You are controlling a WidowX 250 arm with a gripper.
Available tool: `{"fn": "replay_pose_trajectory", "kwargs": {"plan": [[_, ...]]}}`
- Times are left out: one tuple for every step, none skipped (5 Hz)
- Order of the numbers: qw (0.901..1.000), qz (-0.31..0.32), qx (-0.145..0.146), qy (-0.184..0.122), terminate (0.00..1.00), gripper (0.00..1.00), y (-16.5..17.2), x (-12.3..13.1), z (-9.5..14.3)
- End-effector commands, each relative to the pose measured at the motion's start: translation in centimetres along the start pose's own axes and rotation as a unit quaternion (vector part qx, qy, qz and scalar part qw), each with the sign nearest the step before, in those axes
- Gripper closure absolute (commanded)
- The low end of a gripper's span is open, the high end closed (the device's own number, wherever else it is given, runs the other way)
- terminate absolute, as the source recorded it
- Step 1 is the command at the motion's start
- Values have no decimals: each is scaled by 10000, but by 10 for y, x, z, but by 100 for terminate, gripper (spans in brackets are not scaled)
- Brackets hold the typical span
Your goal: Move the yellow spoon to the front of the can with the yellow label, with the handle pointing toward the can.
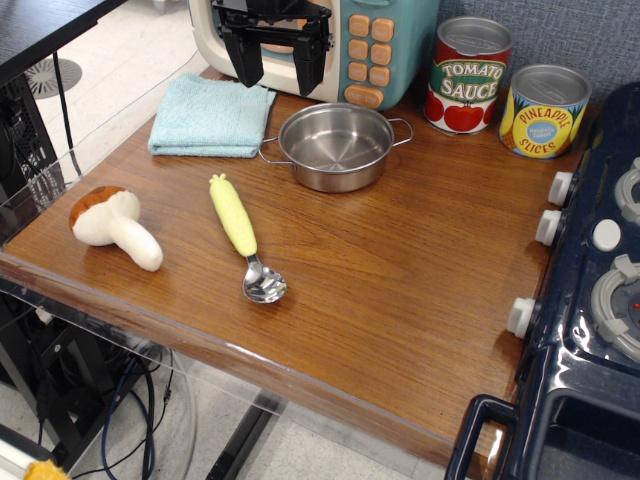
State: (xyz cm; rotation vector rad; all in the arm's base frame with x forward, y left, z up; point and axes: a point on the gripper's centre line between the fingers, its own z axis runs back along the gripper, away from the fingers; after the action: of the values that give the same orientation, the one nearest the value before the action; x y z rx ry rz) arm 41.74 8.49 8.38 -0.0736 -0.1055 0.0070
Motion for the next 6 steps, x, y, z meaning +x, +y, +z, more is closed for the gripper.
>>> {"fn": "replay_pose_trajectory", "kwargs": {"plan": [[10000, 0, 0, 0, 0, 0, 0, 0, 0], [10000, -92, -9, 18, 0, 0, -6, -10, -1], [9997, -46, 232, -63, 0, 0, -9, -27, 6], [9997, -56, 180, -146, 0, 0, -12, -48, 11], [9995, -117, 276, -45, 0, 0, -16, -69, 2], [9991, 203, 365, -1, 0, 0, -13, -77, -11]]}}
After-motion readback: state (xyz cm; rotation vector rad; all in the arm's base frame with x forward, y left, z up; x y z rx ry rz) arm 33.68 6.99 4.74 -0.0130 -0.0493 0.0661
